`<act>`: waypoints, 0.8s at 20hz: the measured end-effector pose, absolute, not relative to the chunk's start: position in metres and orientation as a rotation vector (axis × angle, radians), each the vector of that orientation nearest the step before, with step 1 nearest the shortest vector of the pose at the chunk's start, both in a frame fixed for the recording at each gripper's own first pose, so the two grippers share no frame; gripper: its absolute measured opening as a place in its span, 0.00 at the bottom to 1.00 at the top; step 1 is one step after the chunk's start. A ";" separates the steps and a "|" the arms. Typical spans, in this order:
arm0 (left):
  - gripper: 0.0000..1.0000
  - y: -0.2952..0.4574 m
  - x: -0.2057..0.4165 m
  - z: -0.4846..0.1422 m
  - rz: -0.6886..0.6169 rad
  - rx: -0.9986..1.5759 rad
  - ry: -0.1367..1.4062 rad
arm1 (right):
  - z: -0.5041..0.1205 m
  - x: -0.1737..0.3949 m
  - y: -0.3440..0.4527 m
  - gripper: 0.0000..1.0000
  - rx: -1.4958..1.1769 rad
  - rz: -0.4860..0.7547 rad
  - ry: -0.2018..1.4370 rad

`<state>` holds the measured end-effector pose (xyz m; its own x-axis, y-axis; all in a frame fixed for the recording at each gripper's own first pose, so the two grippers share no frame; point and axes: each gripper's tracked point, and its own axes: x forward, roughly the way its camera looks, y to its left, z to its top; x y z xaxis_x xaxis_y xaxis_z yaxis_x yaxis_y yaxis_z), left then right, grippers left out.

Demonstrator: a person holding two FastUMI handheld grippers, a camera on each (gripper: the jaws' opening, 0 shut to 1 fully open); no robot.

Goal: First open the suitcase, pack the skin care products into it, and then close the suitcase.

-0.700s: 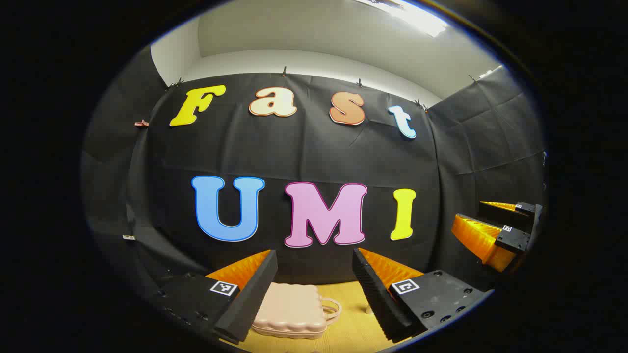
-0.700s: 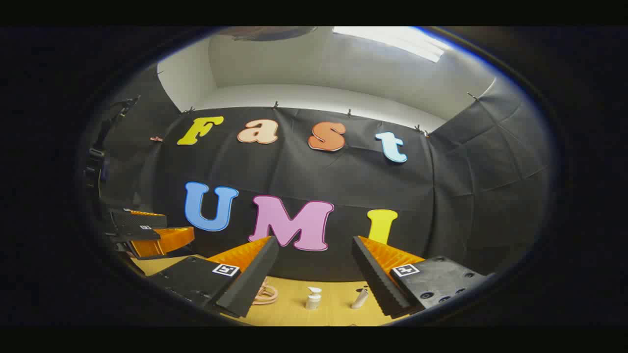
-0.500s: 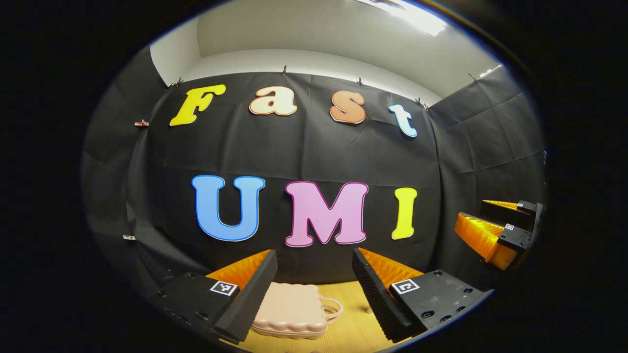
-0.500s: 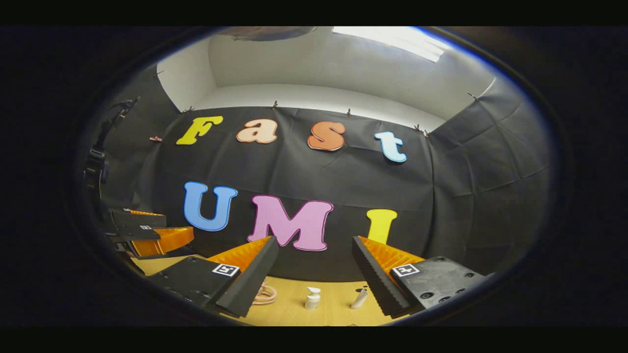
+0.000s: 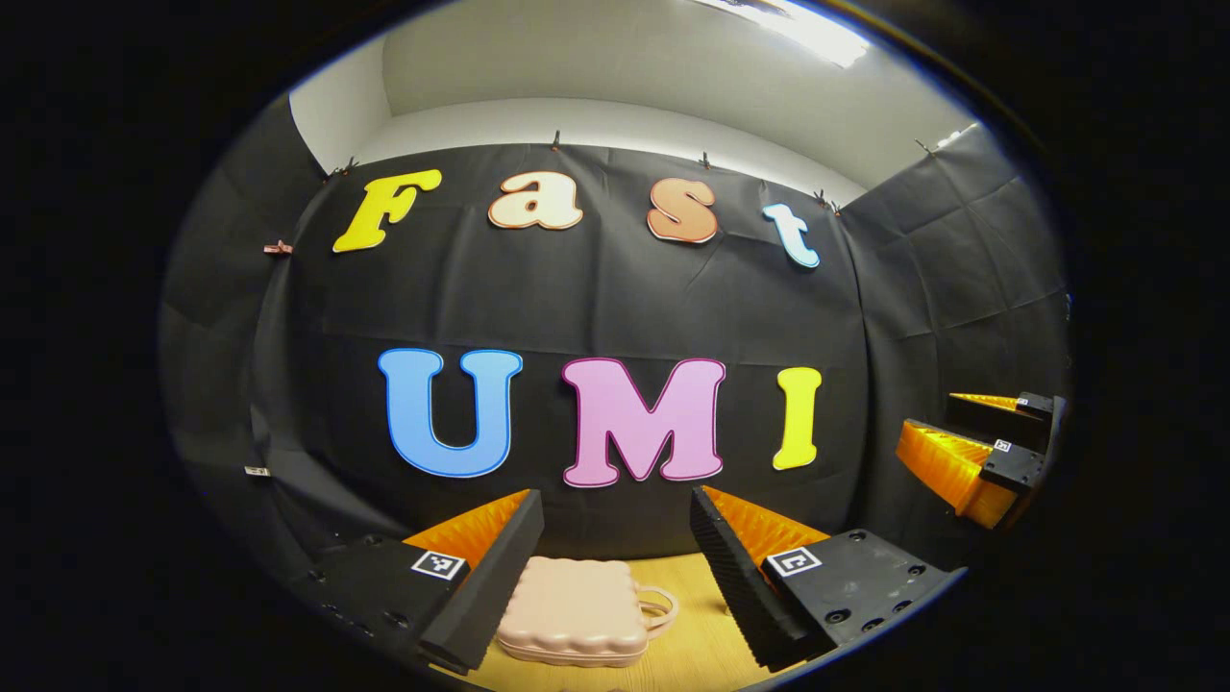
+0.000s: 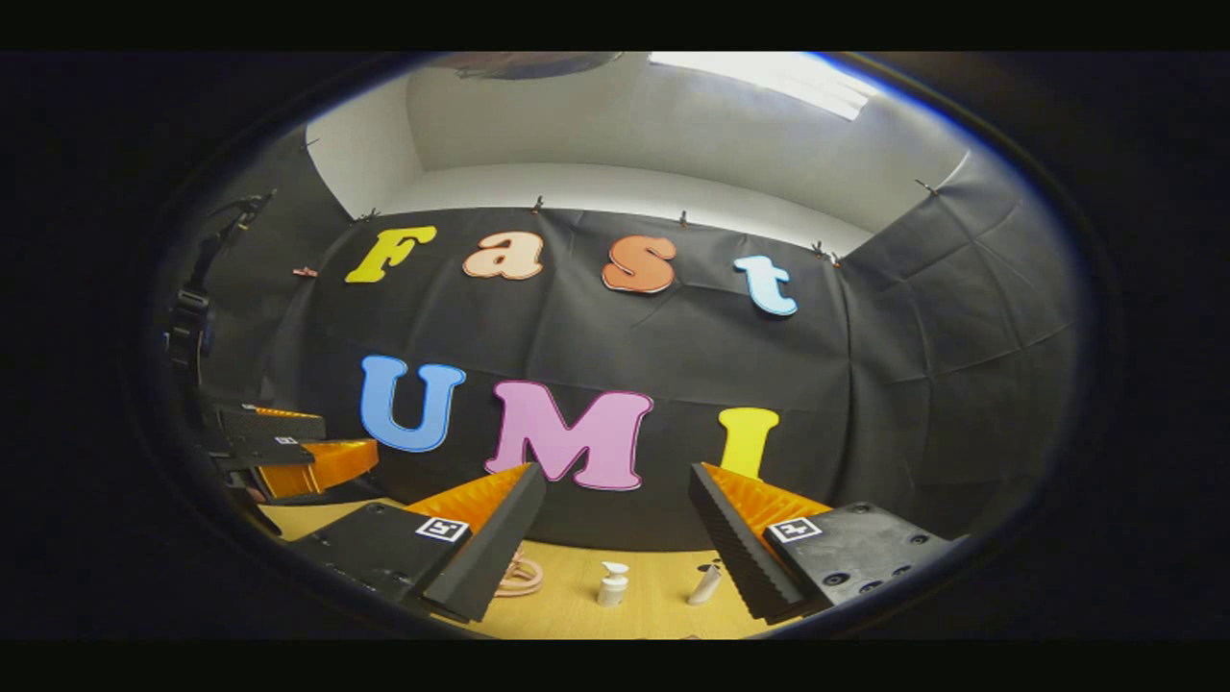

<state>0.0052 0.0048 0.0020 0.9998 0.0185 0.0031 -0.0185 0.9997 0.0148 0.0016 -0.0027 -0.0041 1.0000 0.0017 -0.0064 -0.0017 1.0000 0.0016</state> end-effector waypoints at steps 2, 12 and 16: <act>0.98 0.006 0.007 -0.002 0.022 0.012 0.004 | -0.004 0.001 -0.003 0.94 -0.004 0.002 0.006; 0.98 0.006 0.041 -0.052 0.008 0.004 0.095 | -0.017 0.004 -0.018 0.94 -0.010 -0.009 0.036; 0.98 -0.012 0.068 -0.089 -0.013 0.013 0.165 | -0.028 0.011 -0.034 0.94 -0.019 -0.014 0.044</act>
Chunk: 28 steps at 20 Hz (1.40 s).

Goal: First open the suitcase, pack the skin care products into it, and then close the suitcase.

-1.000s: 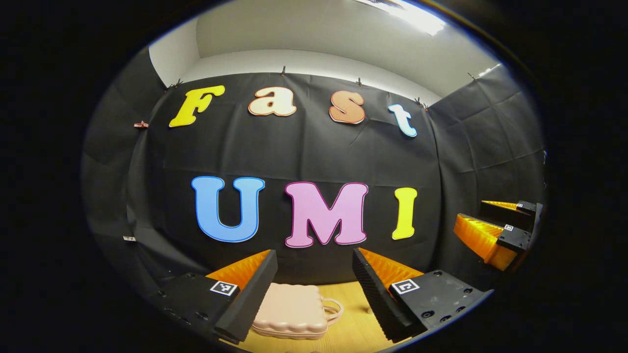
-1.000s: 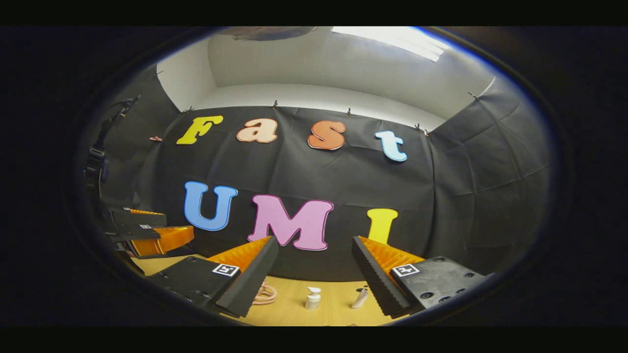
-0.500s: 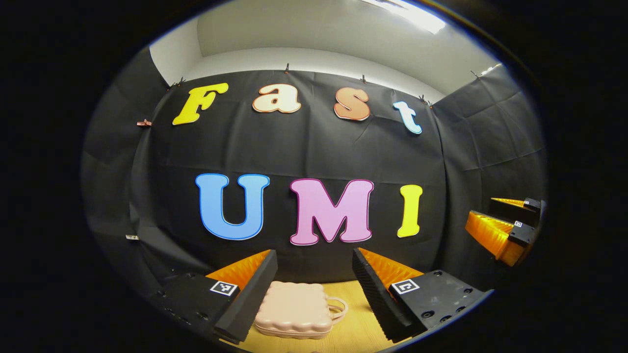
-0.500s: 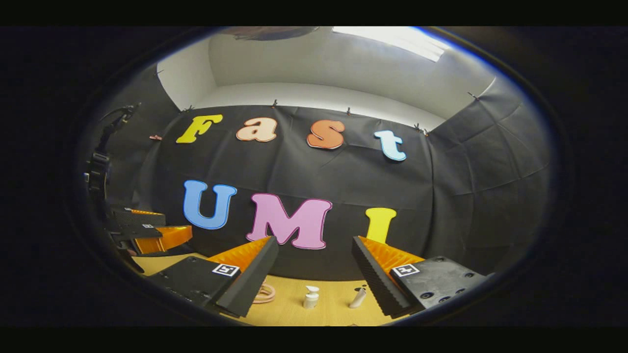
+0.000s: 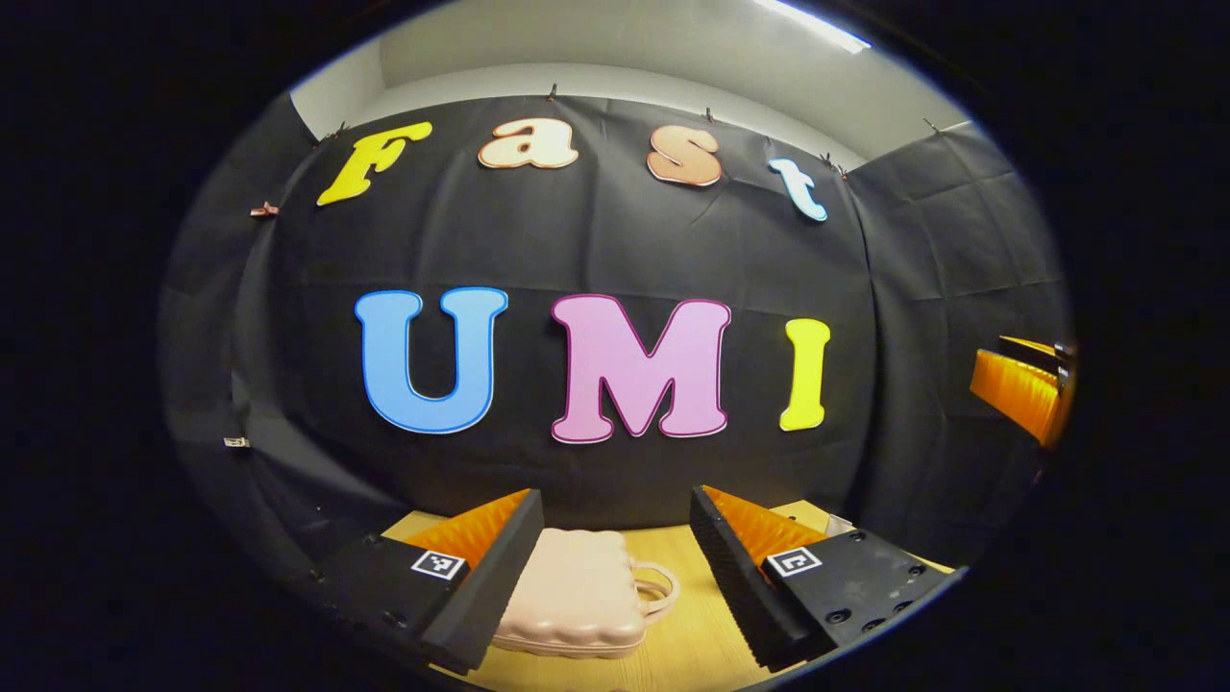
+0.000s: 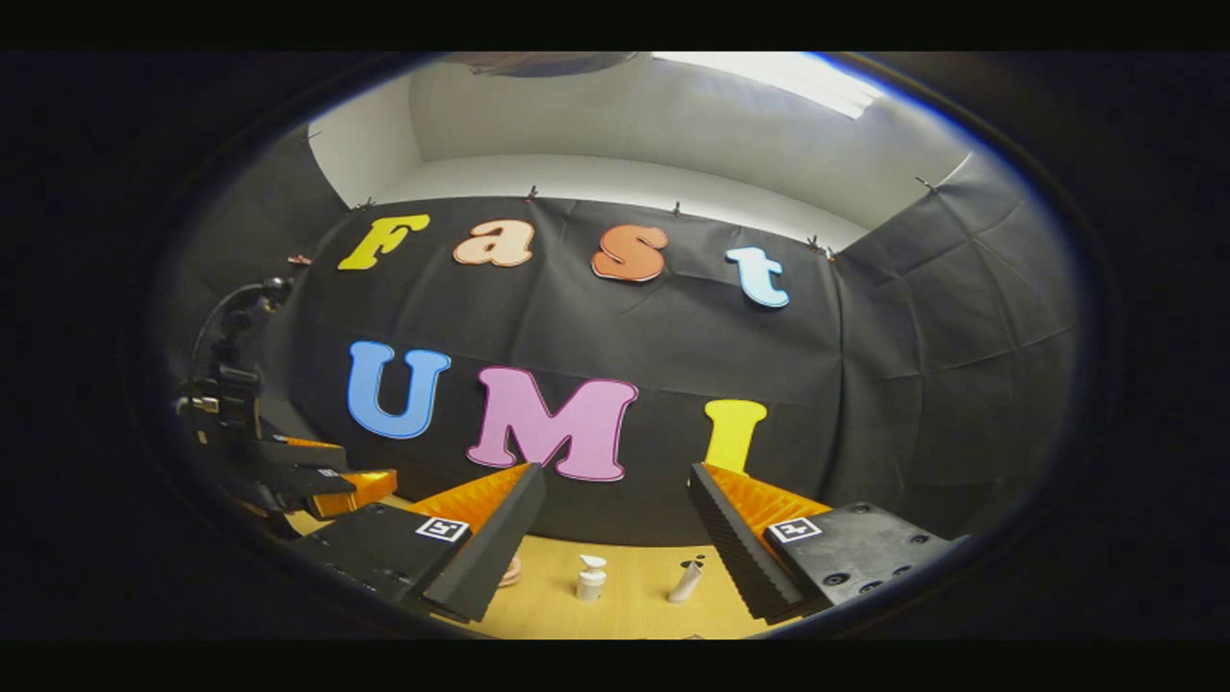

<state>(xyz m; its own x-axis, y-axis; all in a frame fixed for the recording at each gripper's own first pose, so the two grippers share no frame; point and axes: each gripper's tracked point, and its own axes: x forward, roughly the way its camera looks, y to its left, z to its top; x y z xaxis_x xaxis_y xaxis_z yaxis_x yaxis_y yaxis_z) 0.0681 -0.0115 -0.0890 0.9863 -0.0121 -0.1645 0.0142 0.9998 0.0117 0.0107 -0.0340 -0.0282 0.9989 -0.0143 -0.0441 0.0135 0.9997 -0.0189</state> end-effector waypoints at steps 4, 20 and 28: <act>0.98 -0.038 0.097 -0.134 -0.058 0.077 0.238 | -0.053 0.021 -0.052 0.96 -0.006 -0.011 0.089; 0.98 -0.125 0.189 -0.358 -0.155 0.158 0.679 | -0.155 0.072 -0.105 0.97 -0.123 0.109 0.233; 0.97 -0.119 0.210 -0.429 -0.065 0.086 0.890 | -0.189 0.094 -0.146 0.97 -0.079 0.050 0.298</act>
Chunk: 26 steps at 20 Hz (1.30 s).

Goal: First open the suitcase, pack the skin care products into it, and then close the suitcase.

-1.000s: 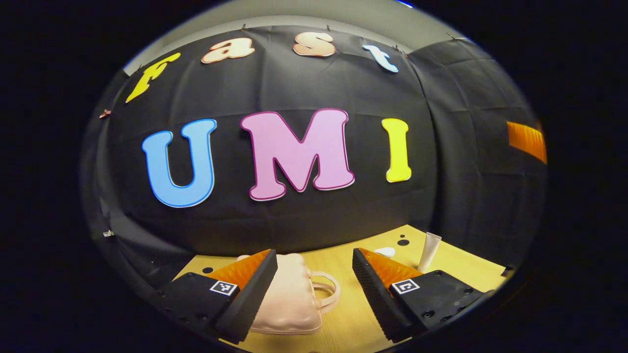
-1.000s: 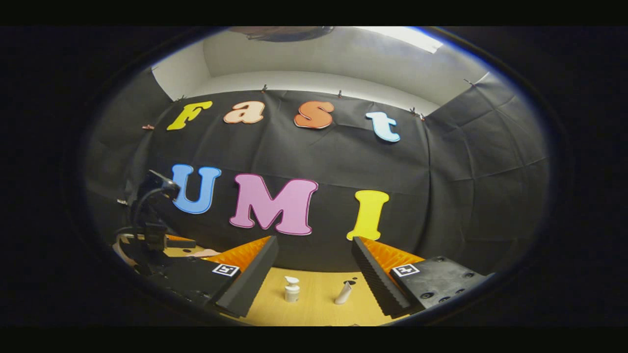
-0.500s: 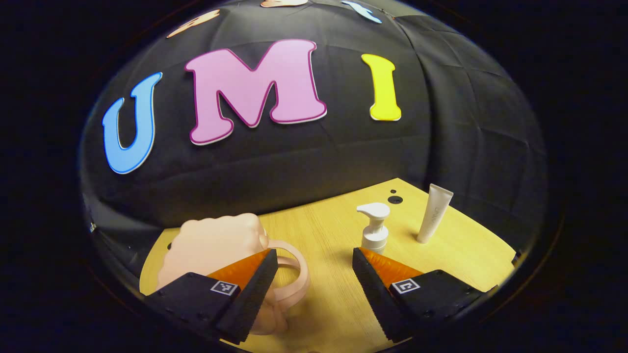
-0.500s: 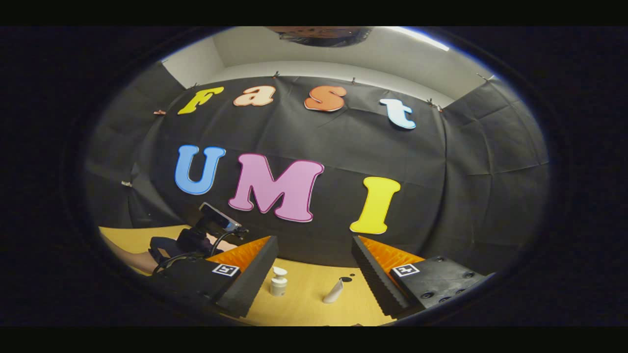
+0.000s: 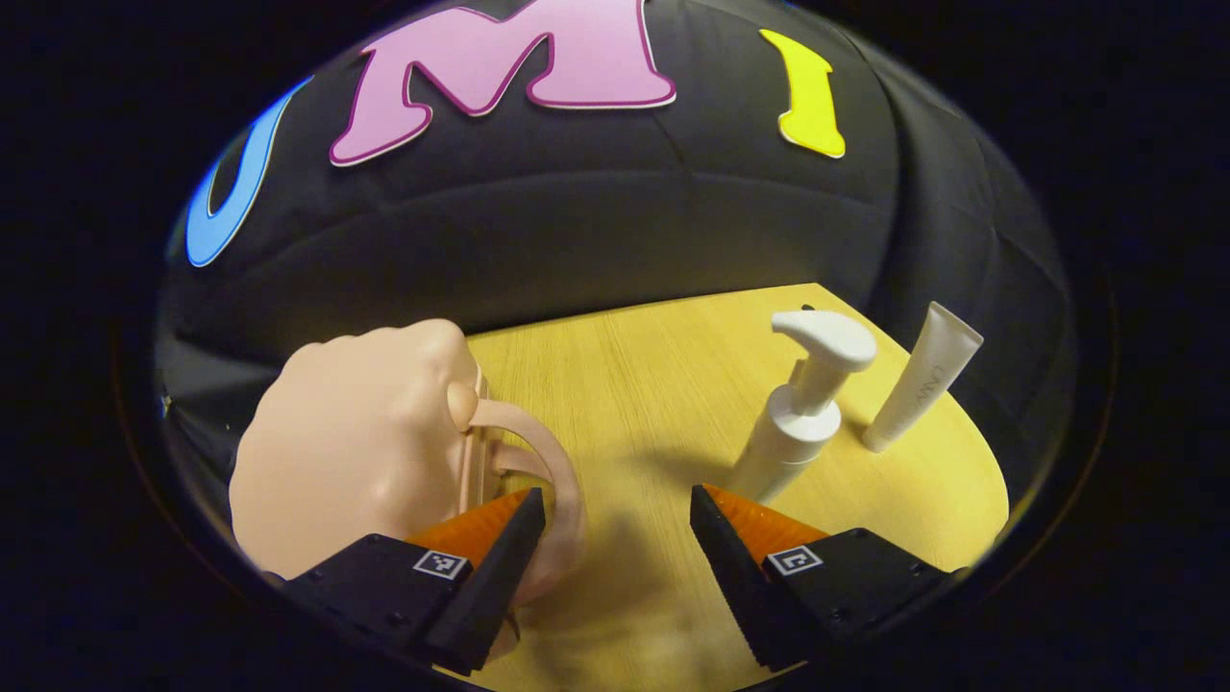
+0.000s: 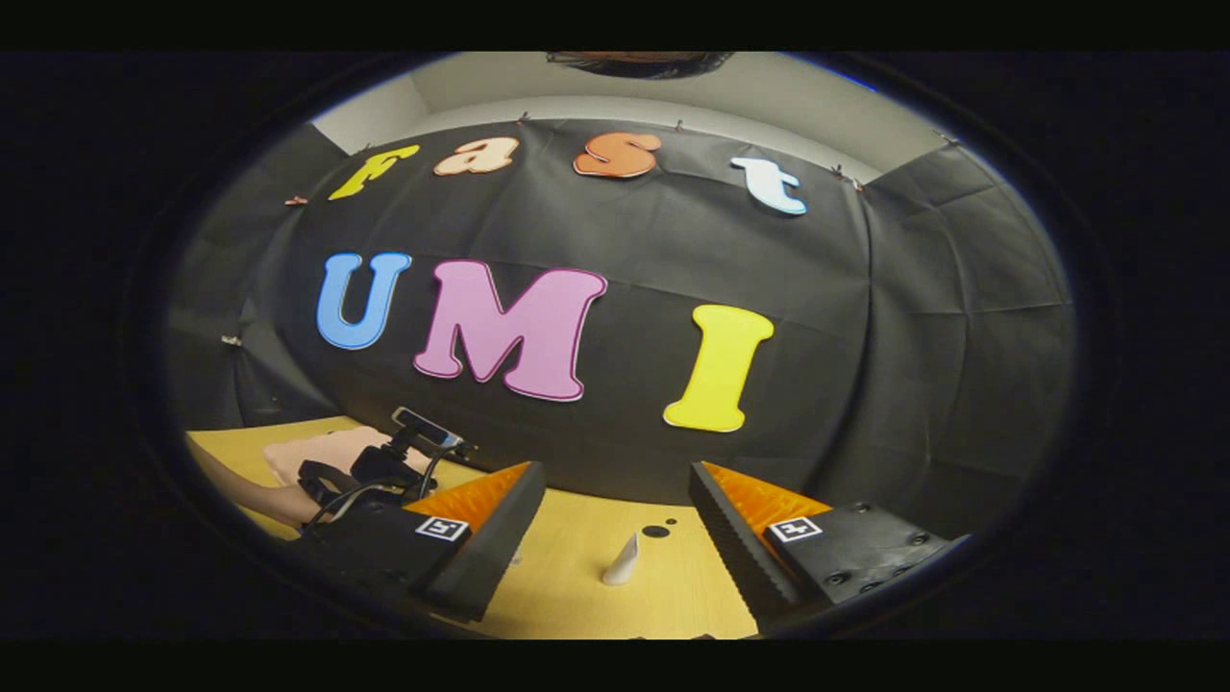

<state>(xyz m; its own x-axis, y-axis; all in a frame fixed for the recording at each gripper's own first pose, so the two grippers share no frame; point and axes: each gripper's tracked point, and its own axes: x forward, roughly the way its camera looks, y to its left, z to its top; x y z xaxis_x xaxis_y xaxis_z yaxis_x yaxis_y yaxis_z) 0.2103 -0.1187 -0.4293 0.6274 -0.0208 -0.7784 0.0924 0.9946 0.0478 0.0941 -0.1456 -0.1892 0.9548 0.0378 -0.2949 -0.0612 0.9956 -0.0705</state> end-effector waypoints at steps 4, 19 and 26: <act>0.85 -0.119 0.226 -0.448 -0.036 0.111 0.930 | -0.198 0.097 -0.158 0.97 -0.075 0.038 0.317; 0.16 -0.089 0.241 -0.452 0.025 0.068 1.026 | -0.189 0.095 -0.182 0.97 -0.112 -0.051 0.304; 0.15 -0.089 0.238 -0.356 -0.086 -0.065 0.991 | -0.175 0.095 -0.149 0.96 -0.138 -0.032 0.264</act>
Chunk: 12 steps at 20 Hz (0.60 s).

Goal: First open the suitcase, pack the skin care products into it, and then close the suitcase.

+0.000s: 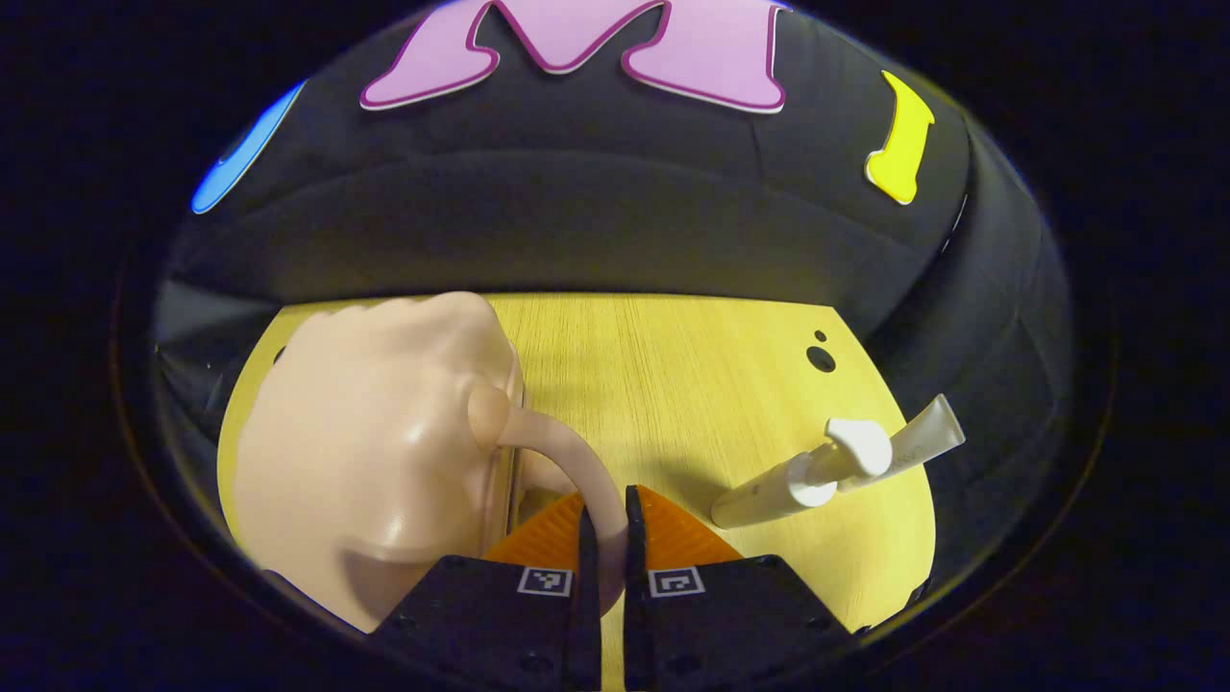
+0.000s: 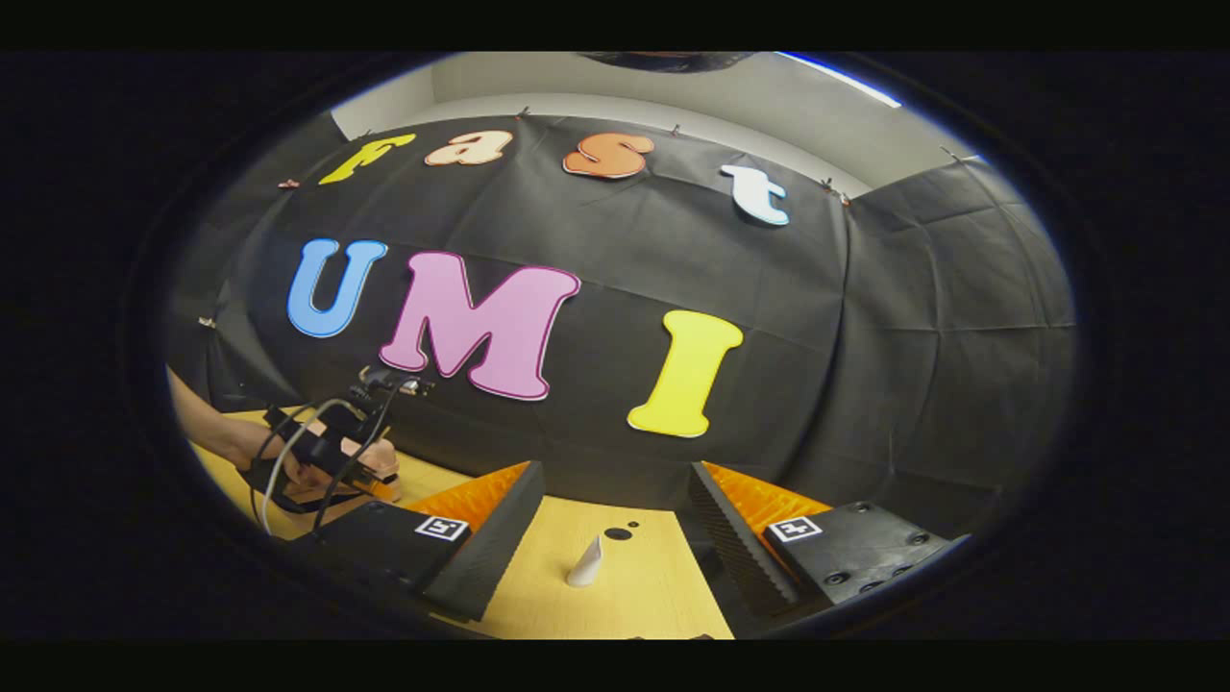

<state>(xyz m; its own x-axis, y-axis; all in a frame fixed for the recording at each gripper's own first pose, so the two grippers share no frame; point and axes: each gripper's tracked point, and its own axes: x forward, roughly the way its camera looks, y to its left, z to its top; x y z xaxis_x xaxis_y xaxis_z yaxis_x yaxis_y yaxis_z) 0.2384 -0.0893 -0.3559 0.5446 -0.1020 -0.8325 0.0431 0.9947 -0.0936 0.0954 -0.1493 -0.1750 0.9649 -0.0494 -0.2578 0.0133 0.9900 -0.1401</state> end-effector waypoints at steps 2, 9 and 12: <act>0.14 -0.077 0.244 -0.324 -0.093 -0.071 0.973 | -0.168 0.095 -0.137 0.97 -0.112 -0.032 0.252; 0.14 0.004 0.252 -0.243 -0.093 -0.082 0.917 | -0.155 0.088 -0.094 0.97 -0.100 -0.012 0.246; 0.14 0.056 0.255 -0.216 -0.052 -0.048 0.886 | -0.151 0.090 -0.075 0.97 -0.092 -0.007 0.244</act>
